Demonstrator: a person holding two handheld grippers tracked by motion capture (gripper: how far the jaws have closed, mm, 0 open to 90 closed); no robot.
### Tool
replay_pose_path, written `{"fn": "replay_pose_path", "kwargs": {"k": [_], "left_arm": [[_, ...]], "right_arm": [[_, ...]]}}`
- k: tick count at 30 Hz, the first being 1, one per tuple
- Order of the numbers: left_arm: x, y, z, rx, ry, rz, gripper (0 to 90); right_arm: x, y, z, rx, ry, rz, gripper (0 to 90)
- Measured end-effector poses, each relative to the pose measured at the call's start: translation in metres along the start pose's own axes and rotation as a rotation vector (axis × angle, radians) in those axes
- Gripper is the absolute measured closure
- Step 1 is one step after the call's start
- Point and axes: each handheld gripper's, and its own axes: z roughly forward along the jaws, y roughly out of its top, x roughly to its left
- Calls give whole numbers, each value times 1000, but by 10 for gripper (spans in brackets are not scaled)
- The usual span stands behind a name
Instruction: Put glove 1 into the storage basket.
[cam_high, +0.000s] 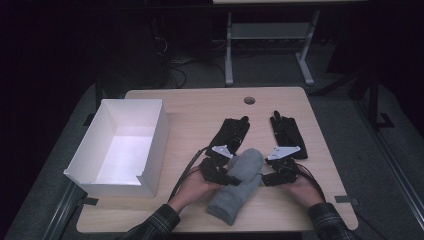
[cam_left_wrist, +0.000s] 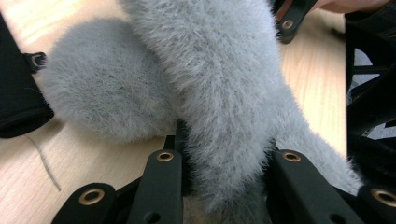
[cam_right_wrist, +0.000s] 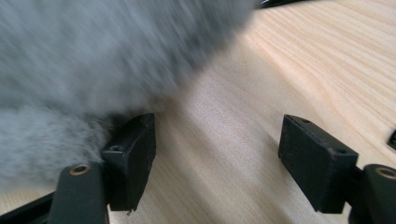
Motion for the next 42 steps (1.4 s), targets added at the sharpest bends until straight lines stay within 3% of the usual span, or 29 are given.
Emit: {"fn": "replay_pose_path", "kwargs": {"k": [7, 14, 15, 18, 26, 29, 35, 36, 42], "left_arm": [[-2, 4, -31, -65, -19, -27, 720], [1, 9, -58, -112, 15, -35, 719], [2, 11, -67, -133, 18, -56, 719], [4, 15, -76, -137, 21, -69, 719], [1, 36, -118, -148, 88, -58, 719], [1, 41, -129, -156, 102, -55, 719], [3, 52, -168, -164, 136, -54, 719], [3, 52, -168, -164, 136, -54, 719], [9, 55, -214, -198, 183, -71, 719]], "right_arm": [[1, -3, 3, -25, 9, -2, 195], [2, -4, 5, -40, 14, -6, 160], [3, -4, 5, -40, 14, -3, 159], [3, -4, 5, -39, 13, -1, 157], [3, -4, 5, -38, 11, 0, 155], [3, -4, 5, -38, 11, 0, 155], [3, -4, 5, -36, 10, 0, 146], [3, -4, 5, -36, 9, 1, 145], [3, -4, 5, -36, 8, 2, 145]]}}
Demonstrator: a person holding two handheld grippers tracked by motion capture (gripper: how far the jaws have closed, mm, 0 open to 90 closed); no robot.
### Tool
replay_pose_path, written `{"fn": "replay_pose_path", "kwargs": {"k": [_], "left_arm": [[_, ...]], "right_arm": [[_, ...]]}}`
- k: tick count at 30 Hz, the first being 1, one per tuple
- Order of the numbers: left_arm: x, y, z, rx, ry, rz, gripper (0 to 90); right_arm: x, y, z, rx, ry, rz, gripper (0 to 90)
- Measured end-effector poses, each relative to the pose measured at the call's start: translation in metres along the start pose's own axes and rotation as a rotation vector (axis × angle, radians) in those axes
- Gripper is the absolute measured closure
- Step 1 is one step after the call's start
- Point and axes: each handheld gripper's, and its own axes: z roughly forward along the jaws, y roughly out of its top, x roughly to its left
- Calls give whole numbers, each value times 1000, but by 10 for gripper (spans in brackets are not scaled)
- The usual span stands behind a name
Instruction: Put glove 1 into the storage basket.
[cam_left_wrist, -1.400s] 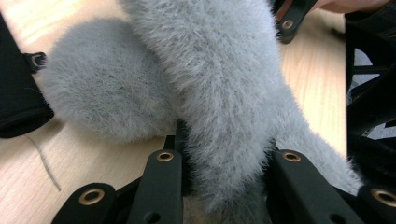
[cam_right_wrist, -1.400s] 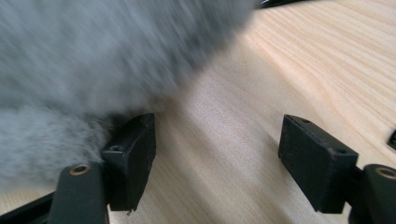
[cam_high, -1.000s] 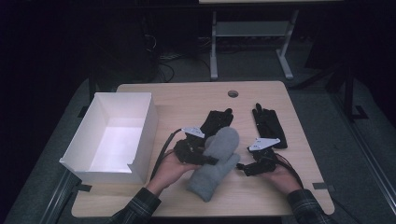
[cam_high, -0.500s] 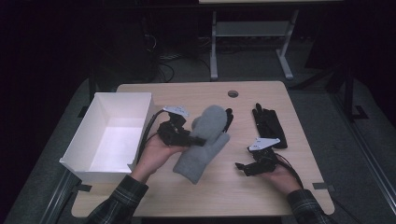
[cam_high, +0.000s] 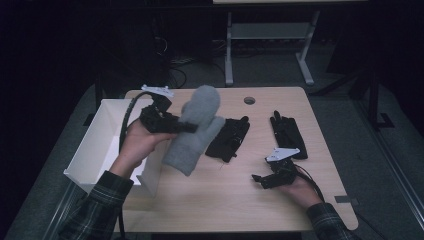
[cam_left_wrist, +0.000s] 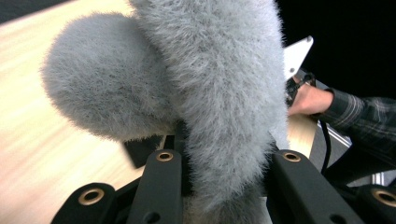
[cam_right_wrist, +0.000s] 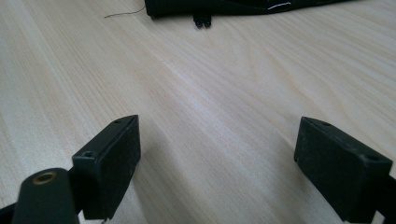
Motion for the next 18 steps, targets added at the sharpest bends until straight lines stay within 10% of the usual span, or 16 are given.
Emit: {"fn": "replay_pose_path", "kwargs": {"k": [18], "left_arm": [[41, -15, -97, -93, 149, -105, 719]], "right_arm": [[0, 0, 0, 1, -1, 1, 142]]}}
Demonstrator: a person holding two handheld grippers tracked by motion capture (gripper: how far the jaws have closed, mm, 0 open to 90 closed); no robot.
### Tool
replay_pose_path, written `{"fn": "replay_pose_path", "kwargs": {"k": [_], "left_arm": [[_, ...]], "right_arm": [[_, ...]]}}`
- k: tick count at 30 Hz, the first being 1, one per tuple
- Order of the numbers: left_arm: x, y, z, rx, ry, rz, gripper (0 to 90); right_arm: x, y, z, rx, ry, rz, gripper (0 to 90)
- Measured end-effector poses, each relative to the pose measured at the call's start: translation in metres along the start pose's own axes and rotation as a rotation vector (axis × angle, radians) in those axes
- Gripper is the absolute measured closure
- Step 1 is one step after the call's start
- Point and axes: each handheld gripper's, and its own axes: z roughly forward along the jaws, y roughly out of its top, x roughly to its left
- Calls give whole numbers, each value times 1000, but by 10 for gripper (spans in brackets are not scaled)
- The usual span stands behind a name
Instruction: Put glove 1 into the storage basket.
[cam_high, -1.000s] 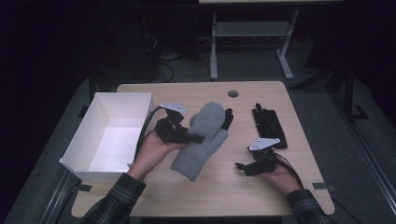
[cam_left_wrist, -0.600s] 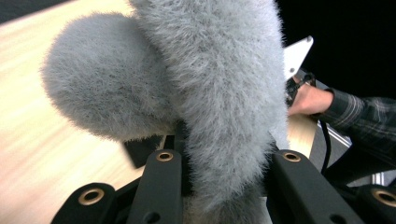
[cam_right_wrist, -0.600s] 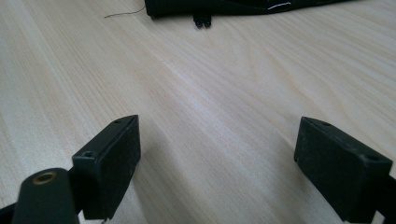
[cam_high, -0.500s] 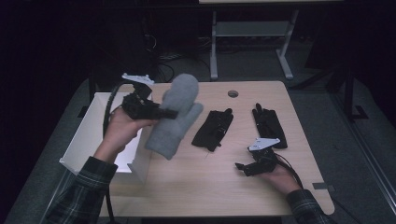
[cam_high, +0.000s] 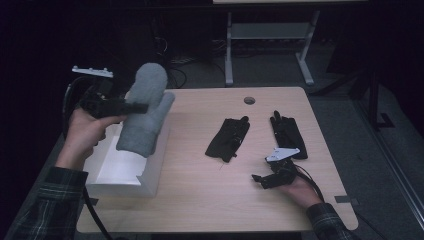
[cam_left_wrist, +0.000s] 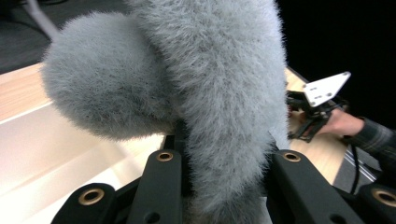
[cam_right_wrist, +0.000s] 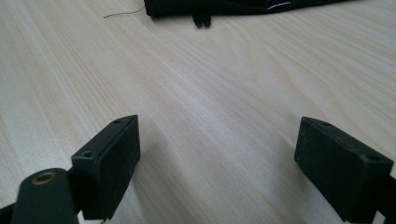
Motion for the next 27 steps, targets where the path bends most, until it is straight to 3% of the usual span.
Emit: {"fn": "replay_pose_path", "kwargs": {"k": [6, 11, 21, 27], "left_arm": [[22, -17, -21, -11, 62, -46, 718], [44, -36, -25, 2, 103, -93, 719], [75, -74, 0, 90, 161, -169, 718], [95, -98, 23, 176, 202, -203, 718]], "right_arm": [[0, 0, 0, 0, 0, 0, 142], [0, 0, 0, 0, 0, 0, 142], [0, 0, 0, 1, 0, -1, 142], [0, 0, 0, 1, 0, -1, 142]]}}
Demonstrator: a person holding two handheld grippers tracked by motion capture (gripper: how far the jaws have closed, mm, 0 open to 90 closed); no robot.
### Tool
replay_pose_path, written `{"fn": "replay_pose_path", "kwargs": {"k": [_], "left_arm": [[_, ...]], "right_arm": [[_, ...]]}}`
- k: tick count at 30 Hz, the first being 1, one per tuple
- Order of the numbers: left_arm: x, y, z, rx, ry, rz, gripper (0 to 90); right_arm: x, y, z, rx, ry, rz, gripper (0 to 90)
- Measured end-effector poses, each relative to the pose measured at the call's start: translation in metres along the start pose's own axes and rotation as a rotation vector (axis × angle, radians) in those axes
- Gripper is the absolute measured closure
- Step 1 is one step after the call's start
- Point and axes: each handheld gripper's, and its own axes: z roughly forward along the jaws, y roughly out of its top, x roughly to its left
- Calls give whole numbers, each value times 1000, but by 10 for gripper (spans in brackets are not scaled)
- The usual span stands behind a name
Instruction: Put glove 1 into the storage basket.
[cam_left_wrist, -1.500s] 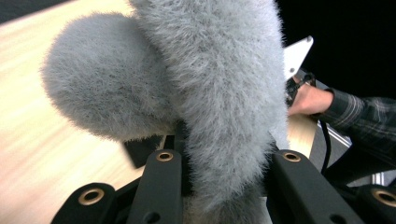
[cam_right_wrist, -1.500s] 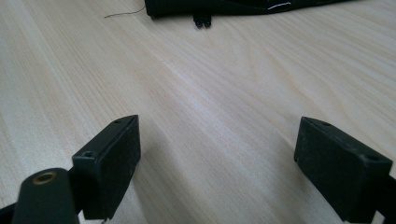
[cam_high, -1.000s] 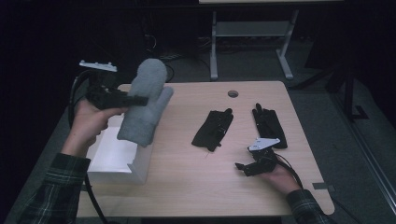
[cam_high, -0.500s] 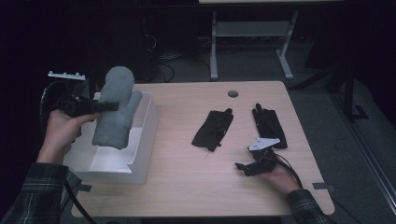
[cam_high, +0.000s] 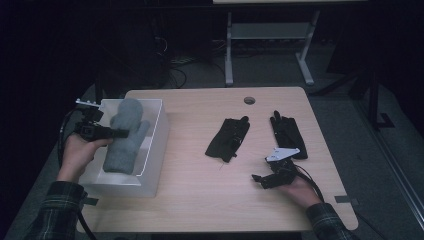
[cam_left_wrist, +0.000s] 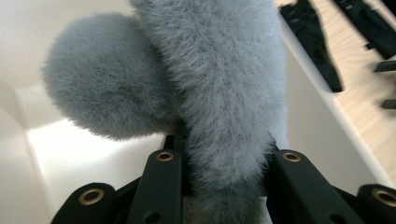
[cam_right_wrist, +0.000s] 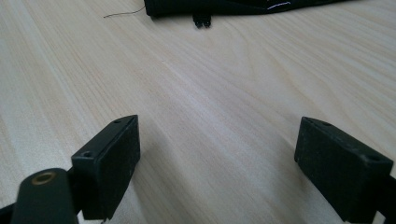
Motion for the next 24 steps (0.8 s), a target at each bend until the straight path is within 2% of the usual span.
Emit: {"fn": "replay_pose_path", "kwargs": {"k": [7, 13, 15, 18, 21, 24], "left_arm": [[12, -12, 36, 79, 31, -23, 715], [19, -16, 61, 150, 66, -18, 708], [21, -19, 69, 179, 92, -13, 702], [28, -25, 77, 179, 87, -39, 689], [32, -27, 76, 170, 87, -49, 651], [29, -25, 74, 160, 105, -56, 519]], "right_arm": [[0, 0, 0, 0, 0, 0, 142], [0, 0, 0, 0, 0, 0, 142], [0, 0, 0, 0, 0, 1, 142], [0, 0, 0, -1, 0, 0, 142], [0, 0, 0, 0, 0, 0, 142], [0, 0, 0, 0, 0, 0, 142]]}}
